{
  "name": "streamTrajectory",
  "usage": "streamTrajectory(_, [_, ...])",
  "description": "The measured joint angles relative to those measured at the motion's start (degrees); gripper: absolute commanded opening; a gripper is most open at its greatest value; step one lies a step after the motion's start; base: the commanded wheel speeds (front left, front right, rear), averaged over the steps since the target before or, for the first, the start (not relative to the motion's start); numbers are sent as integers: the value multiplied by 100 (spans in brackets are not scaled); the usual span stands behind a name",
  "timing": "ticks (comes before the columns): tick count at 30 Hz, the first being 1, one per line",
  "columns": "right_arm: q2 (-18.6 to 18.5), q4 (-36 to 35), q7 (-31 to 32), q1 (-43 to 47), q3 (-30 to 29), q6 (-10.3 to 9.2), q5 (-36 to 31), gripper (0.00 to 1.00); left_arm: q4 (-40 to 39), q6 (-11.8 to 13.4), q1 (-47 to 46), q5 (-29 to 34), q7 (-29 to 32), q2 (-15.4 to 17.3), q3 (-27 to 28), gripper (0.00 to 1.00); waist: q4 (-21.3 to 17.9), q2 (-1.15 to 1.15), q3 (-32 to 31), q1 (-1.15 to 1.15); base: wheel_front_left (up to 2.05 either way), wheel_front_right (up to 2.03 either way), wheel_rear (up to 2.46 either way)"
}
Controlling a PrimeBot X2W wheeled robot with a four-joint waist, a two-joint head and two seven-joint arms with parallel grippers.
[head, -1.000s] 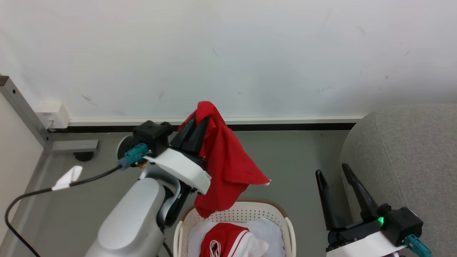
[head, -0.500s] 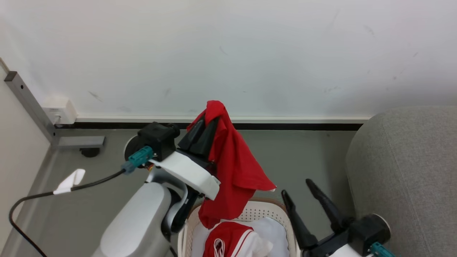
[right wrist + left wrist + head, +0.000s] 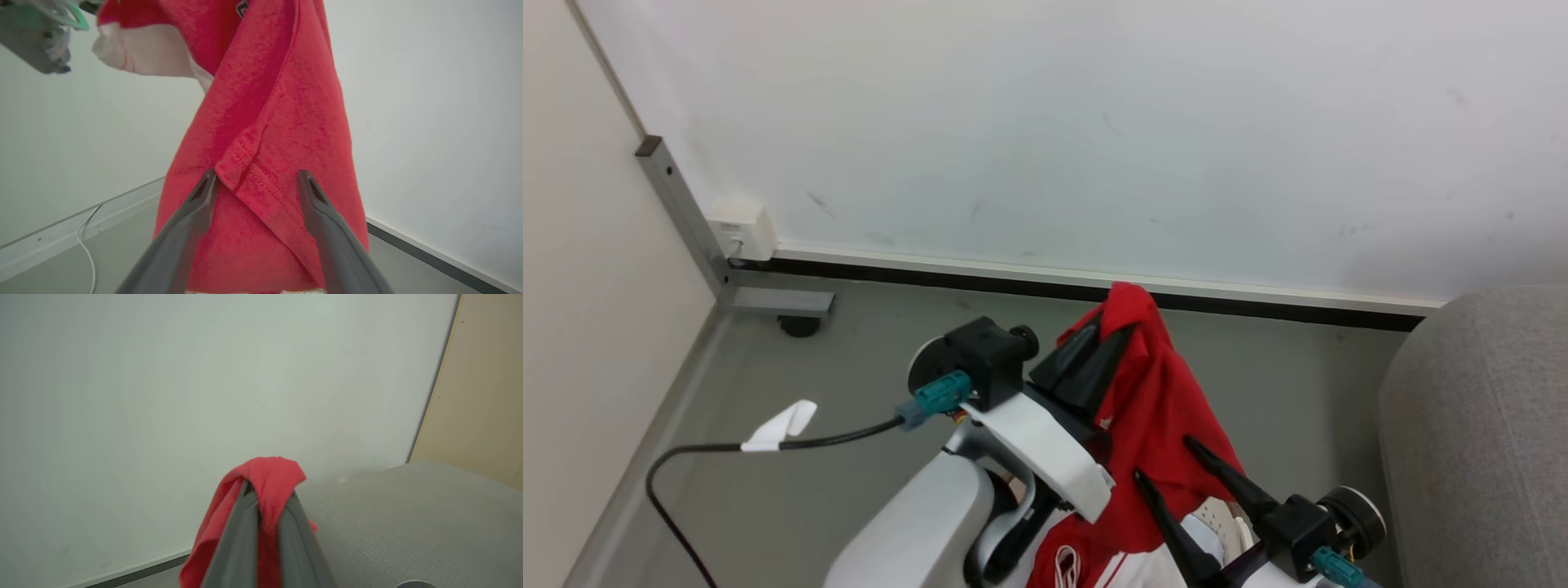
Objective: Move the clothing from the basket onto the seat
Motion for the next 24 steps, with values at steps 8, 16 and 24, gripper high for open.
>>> streamTrajectory(8, [59,457,0,-219,-244,0,-135,100,-220,-86,169,-96,129,-110,-419,0,314,0,-55,0,0,0,0])
streamTrajectory(16, [79,832,-1,-559,-318,0,18,0,-428,-115,234,-124,204,-142,-637,0,548,0,-67,0,0,0,0])
streamTrajectory(24, [112,907,0,-645,-445,0,174,0,-427,-46,234,-169,213,-70,-561,0,596,0,-31,0,0,0,0])
